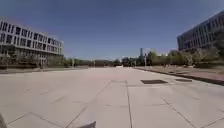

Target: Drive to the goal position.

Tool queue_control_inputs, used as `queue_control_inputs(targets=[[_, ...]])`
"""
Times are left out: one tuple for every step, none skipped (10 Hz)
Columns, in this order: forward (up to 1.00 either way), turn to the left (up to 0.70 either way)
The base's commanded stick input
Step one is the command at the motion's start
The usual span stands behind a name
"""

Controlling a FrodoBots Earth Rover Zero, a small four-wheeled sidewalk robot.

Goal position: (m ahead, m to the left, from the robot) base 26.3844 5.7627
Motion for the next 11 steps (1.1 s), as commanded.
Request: queue_control_inputs(targets=[[0.7, 0.0], [0.7, 0.0], [0.7, 0.0], [0.7, 0.0], [0.7, 0.0], [0.7, 0.0], [0.7, 0.0], [0.7, 0.0], [0.7, 0.0], [0.7, 0.0], [0.7, 0.0]])
